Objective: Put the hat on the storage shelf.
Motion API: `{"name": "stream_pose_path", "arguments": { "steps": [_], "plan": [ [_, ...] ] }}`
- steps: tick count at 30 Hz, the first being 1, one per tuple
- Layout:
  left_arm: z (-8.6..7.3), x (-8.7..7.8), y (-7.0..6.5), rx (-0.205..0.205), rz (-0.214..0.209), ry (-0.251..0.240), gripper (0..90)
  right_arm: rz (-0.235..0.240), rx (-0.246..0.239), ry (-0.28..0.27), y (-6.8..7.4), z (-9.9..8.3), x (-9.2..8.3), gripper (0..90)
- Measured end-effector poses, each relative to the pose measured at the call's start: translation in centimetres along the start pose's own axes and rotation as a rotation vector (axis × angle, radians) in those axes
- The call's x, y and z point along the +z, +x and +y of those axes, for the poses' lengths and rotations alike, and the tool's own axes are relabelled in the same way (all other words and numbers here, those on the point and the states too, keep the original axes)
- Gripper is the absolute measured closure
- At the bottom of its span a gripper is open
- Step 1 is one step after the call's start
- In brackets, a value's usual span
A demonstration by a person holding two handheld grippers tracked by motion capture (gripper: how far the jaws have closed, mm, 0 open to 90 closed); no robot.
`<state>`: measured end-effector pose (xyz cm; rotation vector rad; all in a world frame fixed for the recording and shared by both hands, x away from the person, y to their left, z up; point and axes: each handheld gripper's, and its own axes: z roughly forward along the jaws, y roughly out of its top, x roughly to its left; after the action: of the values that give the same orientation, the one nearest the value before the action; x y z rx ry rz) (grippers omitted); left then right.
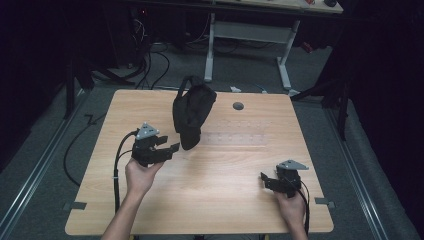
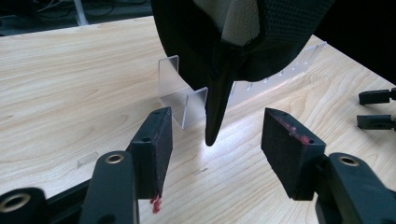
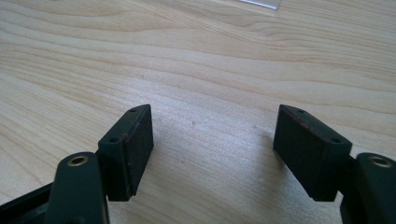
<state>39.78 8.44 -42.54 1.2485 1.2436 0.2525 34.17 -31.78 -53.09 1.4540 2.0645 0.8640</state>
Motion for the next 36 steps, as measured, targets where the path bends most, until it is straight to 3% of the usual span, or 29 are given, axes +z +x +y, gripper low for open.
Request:
{"name": "stream_pose_path", "arguments": {
  "steps": [17,36],
  "plan": [
    [-0.5,-2.2,1.1,-0.033,0.014,-0.015,43.0,0.0,0.0,0.0,0.0,0.0,0.0,28.8],
    [-2.2,-4.0,2.9,-0.064,0.054,-0.013,42.6,0.0,0.0,0.0,0.0,0.0,0.0,28.8]
  ]
}}
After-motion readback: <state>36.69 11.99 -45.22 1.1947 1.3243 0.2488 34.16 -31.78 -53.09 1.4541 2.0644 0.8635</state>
